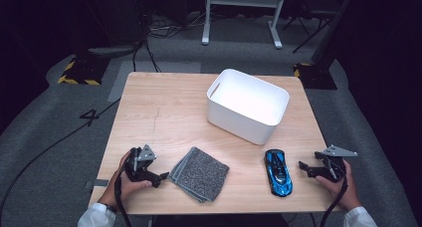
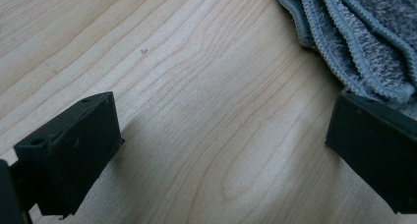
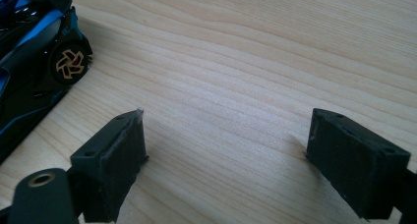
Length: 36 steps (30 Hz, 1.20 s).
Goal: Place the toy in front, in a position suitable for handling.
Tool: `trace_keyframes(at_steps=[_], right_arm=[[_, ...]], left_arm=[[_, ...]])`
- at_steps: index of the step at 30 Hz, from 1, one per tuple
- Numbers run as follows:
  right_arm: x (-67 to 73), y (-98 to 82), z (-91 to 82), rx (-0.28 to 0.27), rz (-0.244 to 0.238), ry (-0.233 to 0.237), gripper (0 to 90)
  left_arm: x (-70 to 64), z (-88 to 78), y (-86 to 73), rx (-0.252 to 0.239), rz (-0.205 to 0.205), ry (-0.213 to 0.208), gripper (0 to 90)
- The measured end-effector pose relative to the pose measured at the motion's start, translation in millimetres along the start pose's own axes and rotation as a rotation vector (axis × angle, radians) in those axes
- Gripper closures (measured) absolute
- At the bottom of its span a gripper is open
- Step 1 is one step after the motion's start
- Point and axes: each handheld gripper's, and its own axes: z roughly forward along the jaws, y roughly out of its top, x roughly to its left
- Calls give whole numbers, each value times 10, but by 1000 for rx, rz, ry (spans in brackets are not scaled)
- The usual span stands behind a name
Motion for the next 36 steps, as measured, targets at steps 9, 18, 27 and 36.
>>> trace_keyframes(at_steps=[9,18,27,36], right_arm=[[-5,7,7,0,-4,4,146],[12,45,23,-21,-25,-30,232],[51,299,-80,-81,-53,-37,222],[56,695,-172,-143,-71,-35,223]], left_arm=[[-21,-13,-15,0,9,-7,1],[-23,-18,-17,3,13,-4,2],[-32,-19,-20,0,10,-4,2],[-39,-19,-22,0,3,-3,3]])
